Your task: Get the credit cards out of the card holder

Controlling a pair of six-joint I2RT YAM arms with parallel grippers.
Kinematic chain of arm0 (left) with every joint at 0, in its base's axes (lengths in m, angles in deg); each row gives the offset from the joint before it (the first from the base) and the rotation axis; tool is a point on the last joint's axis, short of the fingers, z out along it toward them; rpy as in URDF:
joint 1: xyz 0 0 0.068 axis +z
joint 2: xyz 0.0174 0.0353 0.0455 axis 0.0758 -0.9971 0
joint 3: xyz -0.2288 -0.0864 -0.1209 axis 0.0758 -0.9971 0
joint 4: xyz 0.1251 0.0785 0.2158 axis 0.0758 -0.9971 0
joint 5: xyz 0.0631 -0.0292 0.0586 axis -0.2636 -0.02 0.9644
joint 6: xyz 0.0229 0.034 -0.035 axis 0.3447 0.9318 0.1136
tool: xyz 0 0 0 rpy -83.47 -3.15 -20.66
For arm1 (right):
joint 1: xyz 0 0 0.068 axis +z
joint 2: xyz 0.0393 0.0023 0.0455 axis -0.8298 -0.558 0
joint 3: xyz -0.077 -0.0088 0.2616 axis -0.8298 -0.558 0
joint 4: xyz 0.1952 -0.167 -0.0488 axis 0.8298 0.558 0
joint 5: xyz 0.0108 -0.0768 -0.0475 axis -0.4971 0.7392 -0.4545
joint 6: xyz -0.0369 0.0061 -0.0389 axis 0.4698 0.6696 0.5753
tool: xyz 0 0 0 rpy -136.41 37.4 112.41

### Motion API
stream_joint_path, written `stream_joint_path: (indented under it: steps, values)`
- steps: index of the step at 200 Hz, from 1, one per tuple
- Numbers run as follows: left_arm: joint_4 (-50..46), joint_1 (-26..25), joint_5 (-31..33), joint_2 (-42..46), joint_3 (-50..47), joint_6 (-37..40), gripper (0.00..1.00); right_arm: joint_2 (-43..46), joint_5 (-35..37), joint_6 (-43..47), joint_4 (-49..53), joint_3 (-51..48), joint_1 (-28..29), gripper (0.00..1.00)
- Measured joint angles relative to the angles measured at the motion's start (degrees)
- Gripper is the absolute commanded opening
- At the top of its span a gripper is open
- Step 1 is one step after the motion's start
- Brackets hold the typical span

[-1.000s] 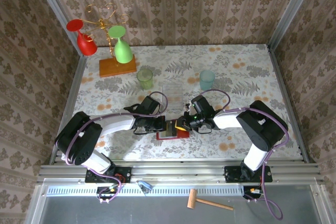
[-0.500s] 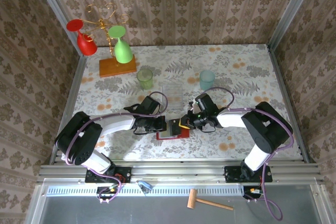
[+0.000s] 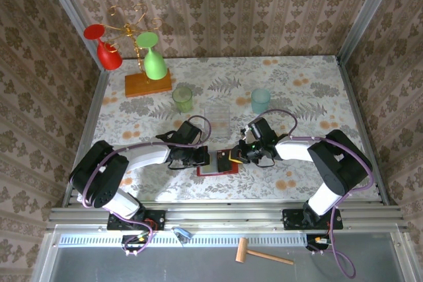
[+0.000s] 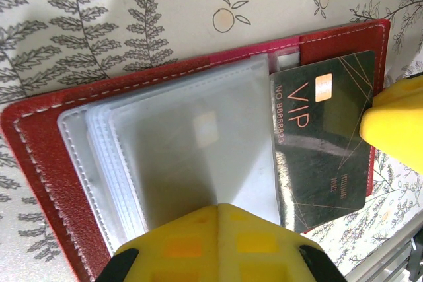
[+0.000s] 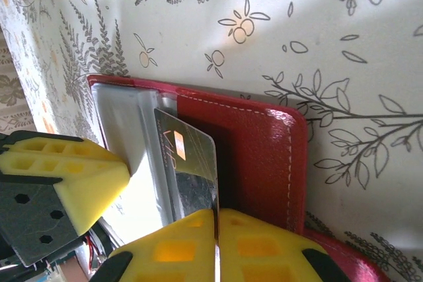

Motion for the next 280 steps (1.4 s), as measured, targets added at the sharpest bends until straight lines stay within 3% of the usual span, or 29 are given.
stream_joint_path:
  steps: [54, 120, 280]
  values:
    - [0.00, 0.00, 0.00, 0.00, 0.00, 0.02, 0.00, 0.00, 0.02, 0.81, 0.85, 0.00, 0.00, 0.08]
    - [0.00, 0.00, 0.00, 0.00, 0.00, 0.00, 0.02, 0.00, -0.48, -1.20, -0.13, 0.00, 0.00, 0.17]
    - [0.04, 0.00, -0.02, 0.00, 0.00, 0.02, 0.02, 1.77, -1.77, -5.75, -2.64, -1.03, 1.44, 0.19]
